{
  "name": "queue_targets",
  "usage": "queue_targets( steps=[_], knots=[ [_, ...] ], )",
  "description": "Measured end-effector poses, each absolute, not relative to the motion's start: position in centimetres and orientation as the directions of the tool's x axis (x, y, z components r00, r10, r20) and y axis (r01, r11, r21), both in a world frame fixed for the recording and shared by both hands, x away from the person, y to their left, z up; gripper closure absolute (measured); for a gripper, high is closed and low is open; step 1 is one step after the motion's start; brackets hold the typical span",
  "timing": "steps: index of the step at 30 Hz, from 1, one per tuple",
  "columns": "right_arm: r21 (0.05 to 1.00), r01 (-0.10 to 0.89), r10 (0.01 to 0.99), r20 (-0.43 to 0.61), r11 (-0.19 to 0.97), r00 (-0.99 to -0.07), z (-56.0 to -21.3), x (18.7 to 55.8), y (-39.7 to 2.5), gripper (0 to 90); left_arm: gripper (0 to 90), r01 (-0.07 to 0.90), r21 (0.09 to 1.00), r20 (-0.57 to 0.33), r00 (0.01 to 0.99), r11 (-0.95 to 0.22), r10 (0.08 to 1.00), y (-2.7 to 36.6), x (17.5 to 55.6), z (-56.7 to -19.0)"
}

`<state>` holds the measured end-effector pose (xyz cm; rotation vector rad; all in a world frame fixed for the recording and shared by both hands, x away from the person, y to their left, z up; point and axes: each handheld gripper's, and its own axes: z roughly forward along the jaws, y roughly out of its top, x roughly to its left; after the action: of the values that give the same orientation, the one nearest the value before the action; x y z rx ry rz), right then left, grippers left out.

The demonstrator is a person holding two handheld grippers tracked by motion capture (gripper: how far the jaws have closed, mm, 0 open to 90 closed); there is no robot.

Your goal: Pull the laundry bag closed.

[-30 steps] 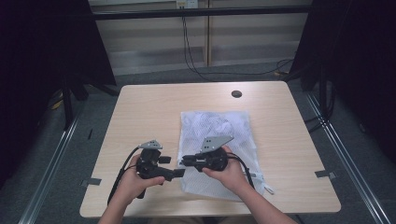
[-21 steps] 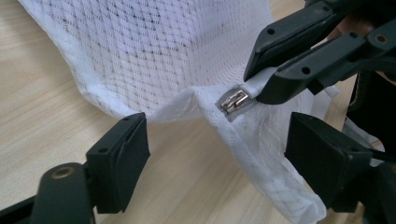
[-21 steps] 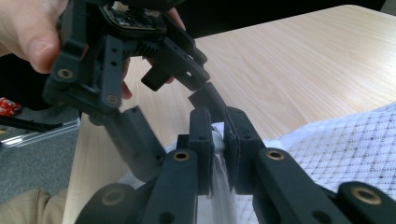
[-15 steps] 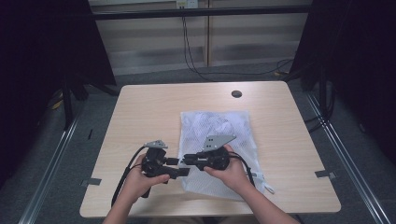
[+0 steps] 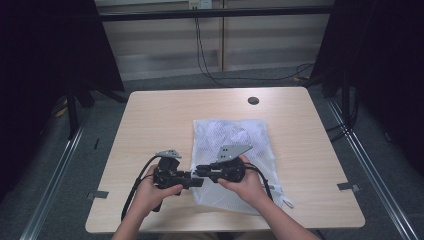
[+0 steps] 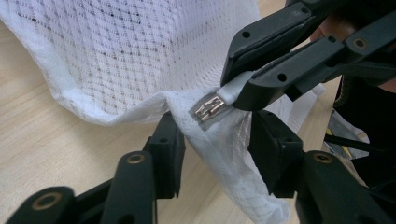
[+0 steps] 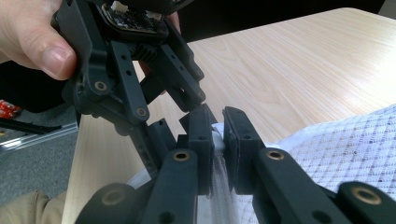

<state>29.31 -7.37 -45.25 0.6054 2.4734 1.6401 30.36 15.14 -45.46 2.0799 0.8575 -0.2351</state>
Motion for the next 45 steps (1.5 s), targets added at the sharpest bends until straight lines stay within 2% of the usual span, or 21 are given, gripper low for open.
queue_targets(
  steps=[3,5,9,13,31,45],
  knots=[
    [0.905,0.268,0.385,0.130,0.331,-0.914,-45.22,29.30,-7.39,81.9,63.1,0.651,0.635,-0.447,0.748,-0.416,0.490,15.31,30.39,-45.41],
    [0.905,0.268,0.385,0.130,0.330,-0.914,-45.21,29.29,-7.40,82.0,64.7,0.653,0.635,-0.448,0.747,-0.413,0.491,15.31,30.37,-45.40],
    [0.907,0.268,0.381,0.134,0.324,-0.915,-45.16,29.34,-7.46,81.7,75.3,0.644,0.633,-0.431,0.754,-0.429,0.496,15.43,30.42,-45.26],
    [0.900,0.268,0.381,0.128,0.343,-0.916,-45.22,29.36,-7.50,81.7,81.4,0.643,0.636,-0.430,0.754,-0.427,0.496,15.63,30.48,-44.97],
    [0.889,0.278,0.372,0.135,0.363,-0.918,-45.54,29.43,-7.28,81.8,84.3,0.628,0.641,-0.413,0.767,-0.442,0.491,15.61,30.47,-44.87],
    [0.874,0.299,0.368,0.153,0.383,-0.917,-45.22,29.43,-7.56,86.9,86.5,0.638,0.632,-0.418,0.759,-0.439,0.500,15.67,30.38,-44.61]
  ],
)
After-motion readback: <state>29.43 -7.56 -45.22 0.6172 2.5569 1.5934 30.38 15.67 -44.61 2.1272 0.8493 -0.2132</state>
